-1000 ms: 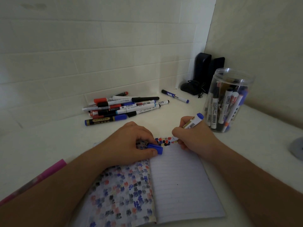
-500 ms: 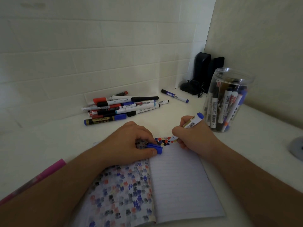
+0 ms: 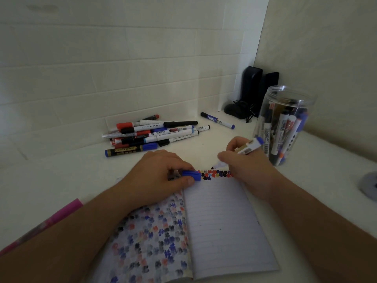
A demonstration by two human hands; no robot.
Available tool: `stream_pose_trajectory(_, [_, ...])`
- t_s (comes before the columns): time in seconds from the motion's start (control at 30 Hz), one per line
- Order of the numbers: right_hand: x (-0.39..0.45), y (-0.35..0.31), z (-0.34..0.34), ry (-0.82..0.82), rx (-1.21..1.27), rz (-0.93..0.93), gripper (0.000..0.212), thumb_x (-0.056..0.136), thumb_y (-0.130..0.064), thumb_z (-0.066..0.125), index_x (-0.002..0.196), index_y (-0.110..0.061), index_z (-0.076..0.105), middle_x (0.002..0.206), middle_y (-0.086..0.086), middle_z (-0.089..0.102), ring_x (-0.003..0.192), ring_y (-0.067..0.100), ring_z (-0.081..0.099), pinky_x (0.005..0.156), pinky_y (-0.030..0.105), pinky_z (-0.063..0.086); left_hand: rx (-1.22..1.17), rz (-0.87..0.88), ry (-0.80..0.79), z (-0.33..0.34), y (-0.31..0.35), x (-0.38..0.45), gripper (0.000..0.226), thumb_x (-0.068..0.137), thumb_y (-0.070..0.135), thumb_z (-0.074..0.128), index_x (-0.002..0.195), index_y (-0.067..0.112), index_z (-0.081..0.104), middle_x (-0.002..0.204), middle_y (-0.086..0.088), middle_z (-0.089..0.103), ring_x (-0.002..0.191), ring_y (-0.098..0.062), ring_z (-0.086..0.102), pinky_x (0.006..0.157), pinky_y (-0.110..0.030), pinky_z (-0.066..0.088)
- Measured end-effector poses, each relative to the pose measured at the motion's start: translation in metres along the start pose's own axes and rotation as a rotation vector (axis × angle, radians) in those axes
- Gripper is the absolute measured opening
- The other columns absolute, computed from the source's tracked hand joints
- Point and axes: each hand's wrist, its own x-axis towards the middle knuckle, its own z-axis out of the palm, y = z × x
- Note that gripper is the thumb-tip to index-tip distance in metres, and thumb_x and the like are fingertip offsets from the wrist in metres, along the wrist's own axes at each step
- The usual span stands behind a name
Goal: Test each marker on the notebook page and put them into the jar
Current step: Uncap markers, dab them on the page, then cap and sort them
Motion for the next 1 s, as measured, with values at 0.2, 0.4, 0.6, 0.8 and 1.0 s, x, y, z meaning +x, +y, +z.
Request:
stream_pose_trajectory(0.2, [-0.003, -0.007, -0.011, -0.168, 0.44, 0.006, 0.015, 0.079, -0.018, 0.076, 0.083, -0.015, 0.062, 0.06, 0.006, 0.045, 0.044, 0.013, 0.034, 0.039, 0.02, 0.028, -0.067, -0.148, 0.116, -0.002, 0.001, 0.001, 0.03, 0.091, 0.05, 0.065, 0.121, 0.045, 0.069, 0.099, 0.031, 0.066, 0.092, 0.004, 0.057, 0.075, -0.014, 0.04])
stream_pose_trajectory(0.4, [-0.006, -0.008, -0.005, -0.19, 0.396, 0.026, 0.015, 0.078, -0.022, 0.076, 0.082, -0.014, 0.064, 0.062, 0.007, 0.047, 0.051, 0.016, 0.036, 0.041, 0.022, 0.03, -0.096, -0.144, 0.185, -0.002, 0.005, -0.001, 0.03, 0.091, 0.05, 0.066, 0.119, 0.043, 0.071, 0.094, 0.034, 0.063, 0.092, 0.003, 0.057, 0.077, -0.019, 0.045])
stream_pose_trajectory(0.6, [-0.01, -0.008, 0.002, -0.223, 0.328, 0.004, 0.016, 0.081, -0.027, 0.075, 0.085, -0.012, 0.07, 0.063, 0.009, 0.053, 0.055, 0.018, 0.042, 0.046, 0.026, 0.032, -0.09, -0.092, 0.197, -0.002, 0.008, -0.002, 0.034, 0.089, 0.056, 0.061, 0.119, 0.042, 0.071, 0.096, 0.03, 0.066, 0.091, 0.002, 0.059, 0.082, -0.032, 0.052])
stream_pose_trajectory(0.8, [-0.011, -0.01, -0.01, -0.434, 0.457, 0.158, 0.045, 0.097, -0.038, 0.046, 0.112, -0.011, 0.078, 0.101, 0.02, 0.074, 0.078, 0.021, 0.06, 0.07, 0.031, 0.047, -0.139, -0.121, 0.24, -0.002, 0.004, -0.001, 0.029, 0.094, 0.057, 0.056, 0.118, 0.043, 0.067, 0.098, 0.02, 0.069, 0.094, -0.001, 0.061, 0.084, -0.032, 0.052])
stream_pose_trajectory(1.0, [-0.009, -0.01, -0.015, -0.228, -0.317, -0.201, 0.02, 0.099, -0.04, 0.059, 0.109, -0.033, 0.074, 0.076, -0.006, 0.07, 0.063, 0.007, 0.059, 0.06, 0.022, 0.049, -0.21, -0.17, 0.226, -0.003, 0.001, -0.001, 0.022, 0.097, 0.044, 0.055, 0.117, 0.042, 0.064, 0.092, 0.018, 0.071, 0.091, -0.001, 0.062, 0.076, -0.014, 0.043])
